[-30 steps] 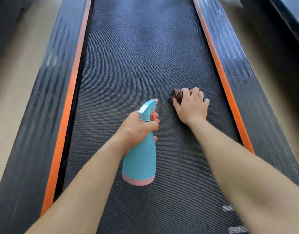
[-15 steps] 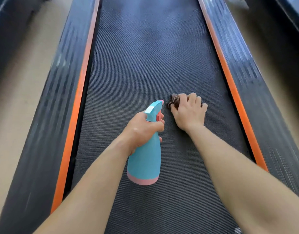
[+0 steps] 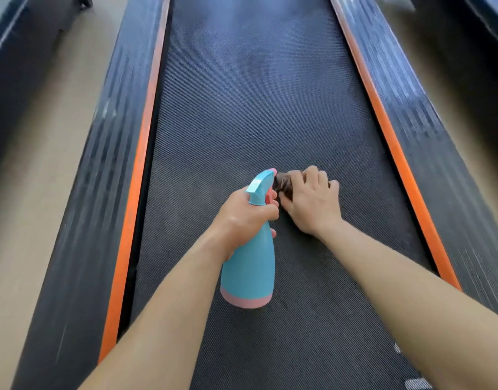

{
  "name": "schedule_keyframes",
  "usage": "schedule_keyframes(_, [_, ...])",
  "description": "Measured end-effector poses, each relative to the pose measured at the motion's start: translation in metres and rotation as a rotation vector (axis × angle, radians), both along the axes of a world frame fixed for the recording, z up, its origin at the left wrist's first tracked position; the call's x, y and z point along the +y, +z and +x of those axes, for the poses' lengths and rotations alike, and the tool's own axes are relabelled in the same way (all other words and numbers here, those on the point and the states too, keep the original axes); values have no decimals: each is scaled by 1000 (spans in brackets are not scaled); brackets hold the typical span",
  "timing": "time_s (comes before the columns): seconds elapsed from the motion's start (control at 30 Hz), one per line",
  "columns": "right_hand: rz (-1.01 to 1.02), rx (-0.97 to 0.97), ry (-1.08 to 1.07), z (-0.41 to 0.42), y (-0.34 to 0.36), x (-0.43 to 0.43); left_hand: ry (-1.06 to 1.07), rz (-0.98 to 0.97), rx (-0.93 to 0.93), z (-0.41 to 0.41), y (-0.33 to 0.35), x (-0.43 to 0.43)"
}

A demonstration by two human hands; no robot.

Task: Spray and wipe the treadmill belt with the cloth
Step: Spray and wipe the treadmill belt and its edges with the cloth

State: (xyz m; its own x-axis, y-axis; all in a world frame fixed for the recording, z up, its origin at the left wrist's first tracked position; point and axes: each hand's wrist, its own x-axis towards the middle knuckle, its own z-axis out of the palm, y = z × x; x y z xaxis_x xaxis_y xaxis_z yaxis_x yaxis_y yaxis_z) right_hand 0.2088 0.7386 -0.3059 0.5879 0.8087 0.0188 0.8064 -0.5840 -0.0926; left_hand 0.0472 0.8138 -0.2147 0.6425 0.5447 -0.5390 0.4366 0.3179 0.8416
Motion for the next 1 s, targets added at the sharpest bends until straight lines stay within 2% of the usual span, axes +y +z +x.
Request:
schedule_keyframes(0.1, [88, -87, 239, -24, -6, -47, -8, 15, 20, -1, -1, 2])
schedule_keyframes(0.2, [24, -88, 464, 1, -2, -59, -21, 20, 39, -2, 0, 2])
schedule_keyframes(0.23, [3, -85, 435, 10, -1, -52, -28, 20, 45, -2, 0, 1])
schedule_keyframes(0.37, [-30, 13, 49, 22, 1, -8, -30, 24, 45, -5, -1, -1])
schedule_keyframes(0.43, [-35, 14, -19, 14, 1, -5, -27, 35, 49, -6, -4, -1])
schedule_keyframes(0.5, [-15, 2, -2, 1, 1, -19, -28, 39, 67, -8, -4, -2])
schedule_keyframes(0.67, [-24, 7, 202, -22, 4, -87, -43, 31, 90, -17, 0, -10])
schedule_keyframes(0.8, [-25, -14, 159, -34, 4, -126, -64, -14, 125, -23, 2, -26])
schedule_keyframes(1.0, [50, -69, 78, -47, 2, -129, -84, -22, 176, -27, 1, -43])
